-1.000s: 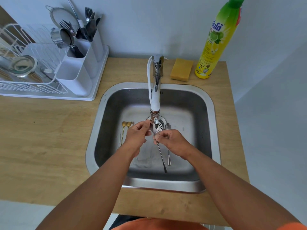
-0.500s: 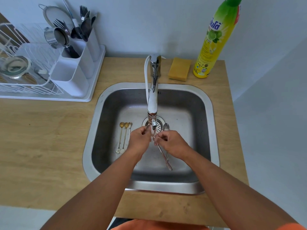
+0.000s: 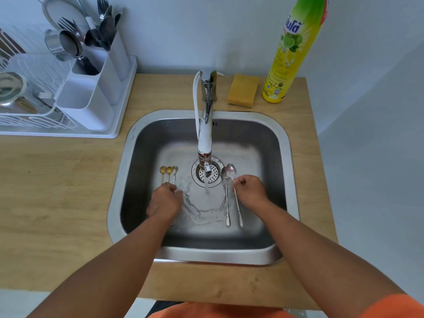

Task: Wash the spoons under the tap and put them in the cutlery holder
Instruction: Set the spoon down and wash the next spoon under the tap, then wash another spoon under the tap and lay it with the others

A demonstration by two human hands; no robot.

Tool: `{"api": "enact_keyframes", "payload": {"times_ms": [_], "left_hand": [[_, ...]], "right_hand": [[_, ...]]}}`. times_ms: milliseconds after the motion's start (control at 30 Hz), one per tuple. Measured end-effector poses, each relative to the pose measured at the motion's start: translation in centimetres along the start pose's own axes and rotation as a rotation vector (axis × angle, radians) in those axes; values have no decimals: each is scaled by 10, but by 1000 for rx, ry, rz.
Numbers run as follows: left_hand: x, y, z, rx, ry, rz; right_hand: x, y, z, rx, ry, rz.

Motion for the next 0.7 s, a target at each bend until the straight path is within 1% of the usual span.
{"api": "enact_keyframes", "payload": {"times_ms": [67, 300, 433, 533, 700], "left_hand": [[10, 0, -3, -8, -11, -110], [16, 7, -2, -8, 56, -327], [15, 11, 0, 32, 61, -397], [13, 16, 0, 98, 48, -449], [14, 23, 3, 186, 14, -443]], "right_hand": [[-1, -2, -6, -18, 32, 27], [-3, 10, -14, -39, 124, 125], [-9, 14, -15, -61, 165, 131], [-11, 16, -16, -73, 185, 135], [-11, 17, -15, -96, 182, 205]]}}
Point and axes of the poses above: each hand's wrist, its own z-axis away from the middle knuckle, its own y-axis out of the palm, x = y × z, the point moved 6 cm from there along -z, towards the middle knuckle, and after that the axes turned 9 degrees about -x, right-handed, at the moved point
